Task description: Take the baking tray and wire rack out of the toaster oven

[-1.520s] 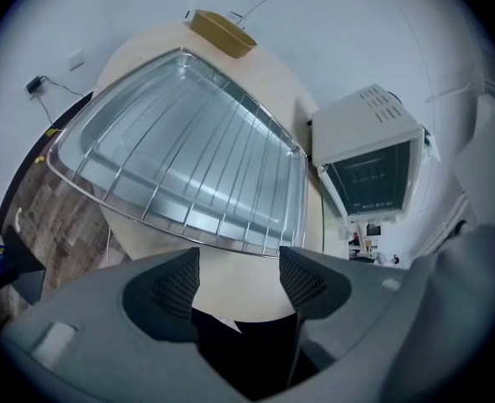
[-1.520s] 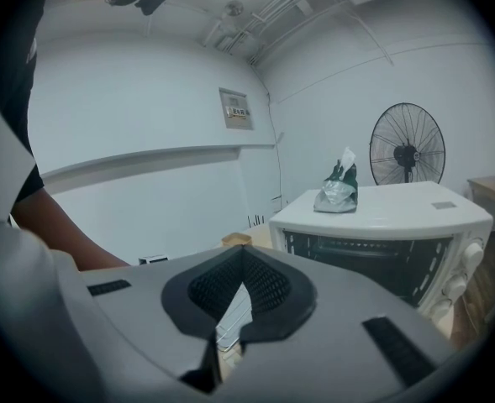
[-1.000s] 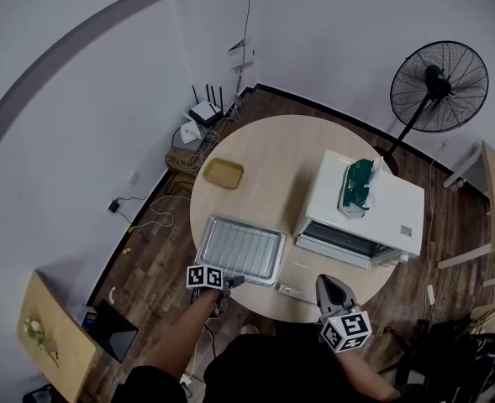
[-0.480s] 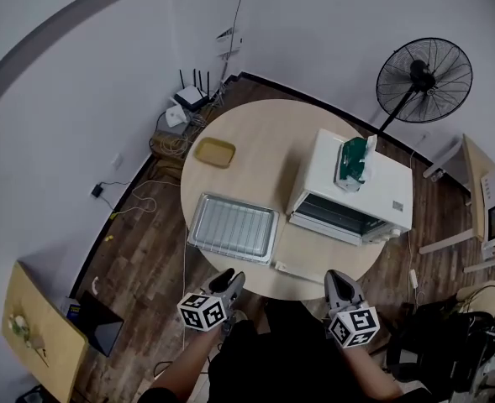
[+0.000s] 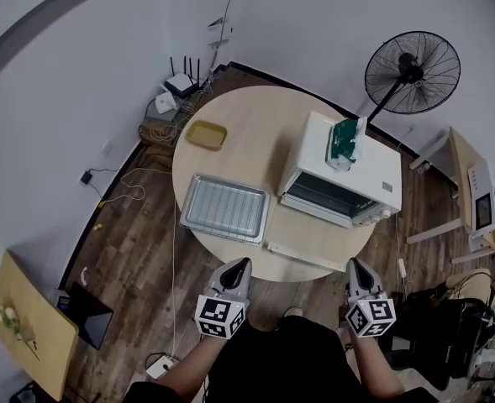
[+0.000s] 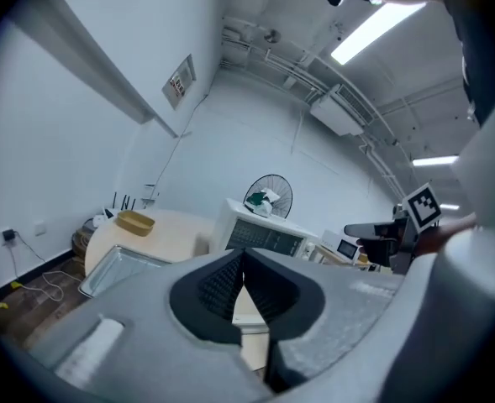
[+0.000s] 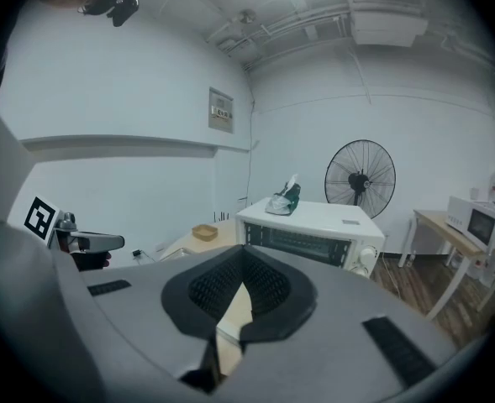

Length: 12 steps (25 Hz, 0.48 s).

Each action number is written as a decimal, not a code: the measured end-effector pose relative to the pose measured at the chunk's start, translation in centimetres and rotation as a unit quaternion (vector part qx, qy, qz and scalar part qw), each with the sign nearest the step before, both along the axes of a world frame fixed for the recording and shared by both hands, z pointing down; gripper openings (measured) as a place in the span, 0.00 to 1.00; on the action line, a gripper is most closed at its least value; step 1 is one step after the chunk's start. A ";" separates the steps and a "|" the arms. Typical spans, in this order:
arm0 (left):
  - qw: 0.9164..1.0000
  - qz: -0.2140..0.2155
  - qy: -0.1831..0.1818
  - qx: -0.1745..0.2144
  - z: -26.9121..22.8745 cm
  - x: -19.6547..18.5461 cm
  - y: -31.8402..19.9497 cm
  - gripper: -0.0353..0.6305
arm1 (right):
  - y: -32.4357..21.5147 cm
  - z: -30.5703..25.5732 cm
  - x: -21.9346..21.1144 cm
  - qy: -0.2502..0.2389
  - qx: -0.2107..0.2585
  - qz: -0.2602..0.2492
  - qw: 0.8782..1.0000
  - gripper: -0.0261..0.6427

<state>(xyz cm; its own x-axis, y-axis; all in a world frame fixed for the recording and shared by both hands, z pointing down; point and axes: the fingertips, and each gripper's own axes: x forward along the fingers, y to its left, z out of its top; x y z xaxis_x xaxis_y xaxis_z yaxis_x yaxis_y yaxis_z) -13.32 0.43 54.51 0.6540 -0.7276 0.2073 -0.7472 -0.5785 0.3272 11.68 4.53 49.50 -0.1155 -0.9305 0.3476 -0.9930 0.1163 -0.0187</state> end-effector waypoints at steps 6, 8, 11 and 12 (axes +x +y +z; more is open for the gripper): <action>0.999 -0.031 -0.020 0.034 -3.1 1.5 1.2 0.08 | 1.7 -1.2 1.7 -0.010 0.022 -0.008 1.000 0.04; 0.998 -0.040 -0.025 0.048 -4.2 2.6 1.9 0.08 | 2.3 -1.5 3.6 -0.005 0.028 -0.007 1.000 0.04; 0.996 -0.044 -0.036 0.063 -5.6 4.3 3.3 0.08 | 3.6 -2.2 6.4 0.015 0.037 -0.008 0.999 0.04; 0.996 -0.044 -0.039 0.065 -5.9 4.8 4.0 0.08 | 4.3 -2.4 7.1 0.022 0.041 -0.010 0.999 0.04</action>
<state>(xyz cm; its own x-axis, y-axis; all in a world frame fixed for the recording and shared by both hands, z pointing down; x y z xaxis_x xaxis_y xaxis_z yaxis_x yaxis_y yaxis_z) -8.52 4.39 48.62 0.5714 -0.8059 0.1553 -0.8176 -0.5425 0.1931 18.78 8.83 47.06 -0.1203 -0.9536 0.2758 -0.9902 0.1351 0.0351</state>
